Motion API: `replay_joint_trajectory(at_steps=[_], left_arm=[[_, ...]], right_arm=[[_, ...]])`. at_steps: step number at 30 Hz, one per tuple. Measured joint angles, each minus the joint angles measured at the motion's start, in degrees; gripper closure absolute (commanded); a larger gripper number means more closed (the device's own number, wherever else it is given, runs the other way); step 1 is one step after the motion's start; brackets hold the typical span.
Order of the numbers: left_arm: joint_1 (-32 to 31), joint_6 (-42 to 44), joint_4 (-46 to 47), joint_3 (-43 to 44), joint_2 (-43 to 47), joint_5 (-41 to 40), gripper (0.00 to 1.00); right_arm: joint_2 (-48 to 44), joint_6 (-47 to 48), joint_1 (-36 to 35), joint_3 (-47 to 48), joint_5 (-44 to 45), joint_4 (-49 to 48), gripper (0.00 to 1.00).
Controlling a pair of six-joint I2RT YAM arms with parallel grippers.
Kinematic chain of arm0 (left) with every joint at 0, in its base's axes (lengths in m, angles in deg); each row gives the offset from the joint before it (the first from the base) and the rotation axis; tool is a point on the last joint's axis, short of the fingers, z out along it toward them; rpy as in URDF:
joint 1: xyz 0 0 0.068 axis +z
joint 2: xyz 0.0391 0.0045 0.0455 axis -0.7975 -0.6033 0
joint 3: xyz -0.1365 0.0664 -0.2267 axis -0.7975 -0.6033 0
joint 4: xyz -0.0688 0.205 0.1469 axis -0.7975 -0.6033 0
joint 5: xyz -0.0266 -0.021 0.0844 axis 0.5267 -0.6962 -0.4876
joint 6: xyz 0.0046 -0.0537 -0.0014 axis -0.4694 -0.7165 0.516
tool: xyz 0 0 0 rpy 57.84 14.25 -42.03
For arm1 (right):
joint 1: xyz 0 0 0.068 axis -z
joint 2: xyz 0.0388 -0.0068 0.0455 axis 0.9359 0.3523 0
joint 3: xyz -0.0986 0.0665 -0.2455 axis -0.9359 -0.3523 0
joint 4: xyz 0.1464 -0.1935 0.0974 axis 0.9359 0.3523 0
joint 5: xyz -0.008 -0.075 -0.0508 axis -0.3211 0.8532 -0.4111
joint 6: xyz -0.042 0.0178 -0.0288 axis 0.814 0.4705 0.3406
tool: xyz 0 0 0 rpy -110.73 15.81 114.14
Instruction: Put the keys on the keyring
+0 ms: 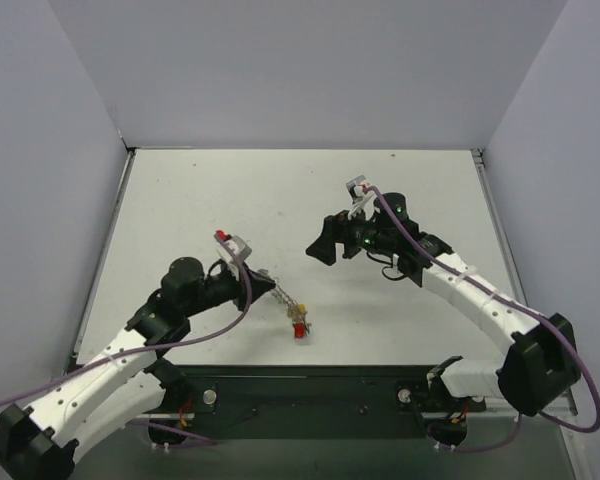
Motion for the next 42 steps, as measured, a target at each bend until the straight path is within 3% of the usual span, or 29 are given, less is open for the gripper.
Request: replay_joint_trajectory(at_steps=[3, 6, 14, 23, 31, 37, 42], left_arm=[[3.5, -2.64, -1.6, -0.33, 10.45, -5.95, 1.0], [6.36, -3.08, -5.55, 4.09, 15.47, -9.86, 1.0], [8.7, -0.52, -21.44, 25.35, 10.99, -26.18, 1.0], [10.69, 1.38, -30.49, 29.38, 8.33, -42.73, 1.0], [10.93, 3.1, -30.34, 32.74, 8.79, -44.48, 1.0], [10.93, 3.65, -30.25, 32.76, 11.17, -44.15, 1.0], [11.02, 3.67, -29.81, 32.76, 12.9, -44.17, 1.0]], right_arm=[[6.91, -1.01, -0.42, 1.4, 2.62, -1.81, 0.23], [13.27, -1.86, -1.07, 3.8, 3.78, -3.15, 0.3], [32.72, -2.45, -4.37, 17.84, 3.13, -5.84, 0.37], [47.3, 0.44, -11.37, 32.2, 5.55, -4.02, 0.34], [58.99, 0.76, -17.66, 46.8, 15.61, 1.38, 0.35], [63.45, 0.79, -21.7, 50.71, 25.27, 5.6, 0.36], [65.24, -0.33, -23.89, 52.72, 30.38, 7.74, 0.46]])
